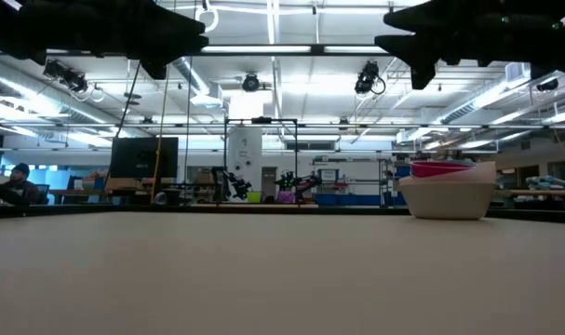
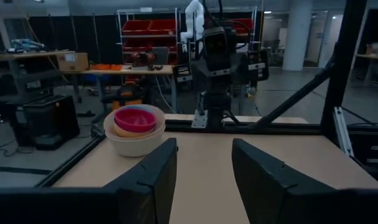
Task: Nest bowls inside each other
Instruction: Return to Home Position
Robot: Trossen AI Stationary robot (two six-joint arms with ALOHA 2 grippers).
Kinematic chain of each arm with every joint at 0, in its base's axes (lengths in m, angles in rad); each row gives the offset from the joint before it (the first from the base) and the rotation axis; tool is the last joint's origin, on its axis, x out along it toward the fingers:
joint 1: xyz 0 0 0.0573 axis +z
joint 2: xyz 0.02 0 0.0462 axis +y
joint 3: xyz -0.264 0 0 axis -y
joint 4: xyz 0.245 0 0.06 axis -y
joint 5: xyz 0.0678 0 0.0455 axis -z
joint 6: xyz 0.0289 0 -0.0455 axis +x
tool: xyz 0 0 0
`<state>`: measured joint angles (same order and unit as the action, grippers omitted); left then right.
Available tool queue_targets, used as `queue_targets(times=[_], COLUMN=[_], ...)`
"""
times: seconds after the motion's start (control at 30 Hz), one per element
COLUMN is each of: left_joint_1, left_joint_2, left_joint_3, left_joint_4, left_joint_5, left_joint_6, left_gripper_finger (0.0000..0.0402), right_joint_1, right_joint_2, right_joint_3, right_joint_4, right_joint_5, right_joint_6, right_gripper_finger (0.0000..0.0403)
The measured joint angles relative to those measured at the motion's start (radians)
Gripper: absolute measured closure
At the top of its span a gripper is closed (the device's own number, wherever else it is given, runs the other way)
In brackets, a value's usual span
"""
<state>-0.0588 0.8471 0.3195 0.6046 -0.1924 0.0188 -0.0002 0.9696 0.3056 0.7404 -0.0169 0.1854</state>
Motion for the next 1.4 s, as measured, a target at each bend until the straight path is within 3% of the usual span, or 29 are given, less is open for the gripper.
queue_targets(times=[0.13,0.33,0.47,0.73,1.0,1.13,1.4], left_joint_1=[-0.064,-0.223,-0.327,-0.404,-0.430,-0.461,-0.471], left_joint_2=[-0.004,-0.256,-0.356,-0.366,-0.453,-0.514,-0.556], left_joint_3=[0.000,0.004,-0.031,-0.235,-0.254,-0.257,-0.311], left_joint_4=[-0.016,-0.178,-0.256,-0.031,-0.025,-0.108,-0.100], left_joint_5=[-0.143,-0.335,-0.417,-0.443,-0.448,-0.490,-0.547], left_joint_6=[-0.013,0.038,0.045,0.082,0.184,0.182,0.164], left_gripper_finger=[0.0246,0.0246,0.0246,0.0246,0.0246,0.0246,0.0246], right_joint_1=[0.017,0.028,0.032,0.108,0.102,0.086,0.054], right_joint_2=[-0.033,-0.232,-0.296,-0.254,-0.326,-0.390,-0.415], right_joint_3=[0.002,0.002,-0.027,-0.186,-0.224,-0.247,-0.300], right_joint_4=[-0.074,-0.252,-0.260,-0.020,-0.046,-0.108,-0.115], right_joint_5=[-0.056,-0.046,-0.038,0.058,0.076,0.076,0.076], right_joint_6=[-0.043,-0.046,-0.030,0.014,-0.012,-0.020,0.018], right_gripper_finger=[0.0232,0.0238,0.0238,0.0238,0.0238,0.0238,0.0238])
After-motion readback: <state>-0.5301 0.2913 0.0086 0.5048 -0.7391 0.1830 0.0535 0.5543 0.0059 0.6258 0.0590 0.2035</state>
